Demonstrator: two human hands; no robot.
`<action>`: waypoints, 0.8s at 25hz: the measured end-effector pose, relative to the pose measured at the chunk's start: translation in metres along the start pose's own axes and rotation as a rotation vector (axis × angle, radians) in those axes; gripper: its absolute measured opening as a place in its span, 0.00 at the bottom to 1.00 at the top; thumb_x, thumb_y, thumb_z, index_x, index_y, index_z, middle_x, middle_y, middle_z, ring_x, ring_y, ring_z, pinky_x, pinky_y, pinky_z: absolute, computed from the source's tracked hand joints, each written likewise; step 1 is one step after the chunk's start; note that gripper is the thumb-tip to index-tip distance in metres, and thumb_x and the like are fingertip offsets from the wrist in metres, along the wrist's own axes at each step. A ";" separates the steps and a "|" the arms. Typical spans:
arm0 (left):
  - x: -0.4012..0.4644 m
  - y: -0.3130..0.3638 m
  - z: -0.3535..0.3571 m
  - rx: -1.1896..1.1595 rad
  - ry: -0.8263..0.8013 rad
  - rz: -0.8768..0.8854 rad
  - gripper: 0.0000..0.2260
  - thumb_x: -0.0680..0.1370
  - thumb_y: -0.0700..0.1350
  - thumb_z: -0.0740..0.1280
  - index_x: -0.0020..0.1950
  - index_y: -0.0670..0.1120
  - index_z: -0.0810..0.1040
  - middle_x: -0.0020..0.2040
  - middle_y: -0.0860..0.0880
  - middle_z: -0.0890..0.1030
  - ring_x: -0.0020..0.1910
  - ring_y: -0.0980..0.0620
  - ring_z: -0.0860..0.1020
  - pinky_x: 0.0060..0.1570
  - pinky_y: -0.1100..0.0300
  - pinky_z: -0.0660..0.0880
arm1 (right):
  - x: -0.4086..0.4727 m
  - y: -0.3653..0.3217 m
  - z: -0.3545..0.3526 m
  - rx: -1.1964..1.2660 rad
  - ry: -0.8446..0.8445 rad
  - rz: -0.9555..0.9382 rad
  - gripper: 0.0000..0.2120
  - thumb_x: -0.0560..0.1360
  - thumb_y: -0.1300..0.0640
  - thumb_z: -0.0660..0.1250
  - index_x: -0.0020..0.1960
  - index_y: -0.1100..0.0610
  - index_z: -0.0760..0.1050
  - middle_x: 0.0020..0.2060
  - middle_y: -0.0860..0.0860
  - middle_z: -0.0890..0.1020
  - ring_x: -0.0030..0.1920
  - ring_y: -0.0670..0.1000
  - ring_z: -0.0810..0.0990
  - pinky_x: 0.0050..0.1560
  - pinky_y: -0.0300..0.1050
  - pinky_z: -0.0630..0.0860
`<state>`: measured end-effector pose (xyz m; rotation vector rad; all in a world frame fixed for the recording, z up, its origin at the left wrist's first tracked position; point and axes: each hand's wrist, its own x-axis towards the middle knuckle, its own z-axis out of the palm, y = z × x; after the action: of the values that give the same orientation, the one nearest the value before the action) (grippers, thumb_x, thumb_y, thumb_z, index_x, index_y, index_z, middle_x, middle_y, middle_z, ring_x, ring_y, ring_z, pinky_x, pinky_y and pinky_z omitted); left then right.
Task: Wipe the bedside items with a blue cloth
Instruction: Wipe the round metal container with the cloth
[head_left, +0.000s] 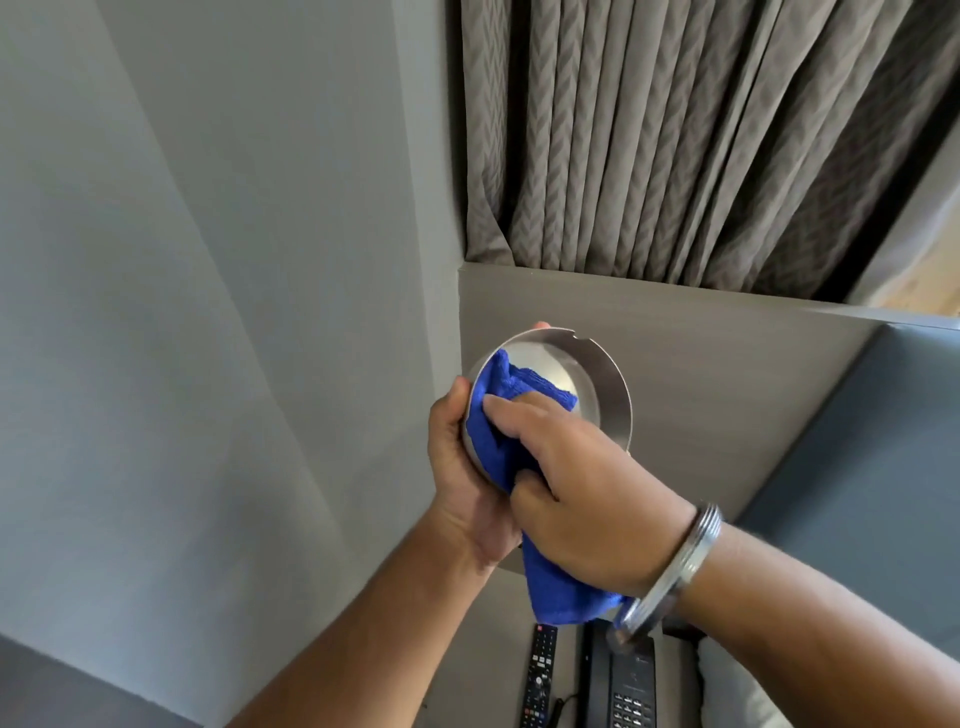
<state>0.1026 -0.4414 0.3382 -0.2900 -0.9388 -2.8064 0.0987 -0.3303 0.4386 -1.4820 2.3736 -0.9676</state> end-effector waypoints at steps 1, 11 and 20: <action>0.001 0.005 0.002 0.015 0.018 0.026 0.24 0.78 0.62 0.55 0.48 0.44 0.82 0.40 0.48 0.85 0.42 0.51 0.83 0.47 0.58 0.79 | 0.002 0.001 -0.004 -0.023 -0.049 -0.046 0.10 0.67 0.72 0.57 0.44 0.60 0.70 0.42 0.52 0.73 0.42 0.52 0.71 0.46 0.43 0.71; 0.004 0.006 -0.007 -0.083 -0.051 -0.139 0.33 0.73 0.61 0.64 0.75 0.46 0.69 0.68 0.41 0.75 0.67 0.40 0.72 0.67 0.42 0.67 | -0.004 0.027 -0.035 -0.898 -0.210 -0.182 0.25 0.70 0.60 0.47 0.61 0.47 0.72 0.55 0.49 0.74 0.54 0.56 0.73 0.54 0.51 0.72; 0.000 -0.001 -0.006 -0.127 -0.038 -0.218 0.29 0.75 0.62 0.63 0.69 0.43 0.75 0.64 0.41 0.80 0.64 0.43 0.77 0.63 0.49 0.73 | 0.003 0.025 -0.014 -0.621 0.062 0.029 0.27 0.65 0.64 0.58 0.64 0.54 0.67 0.57 0.52 0.72 0.49 0.58 0.74 0.48 0.51 0.74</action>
<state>0.1012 -0.4446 0.3328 -0.2736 -0.8478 -3.0772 0.0726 -0.3195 0.4348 -1.5986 2.8906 -0.2649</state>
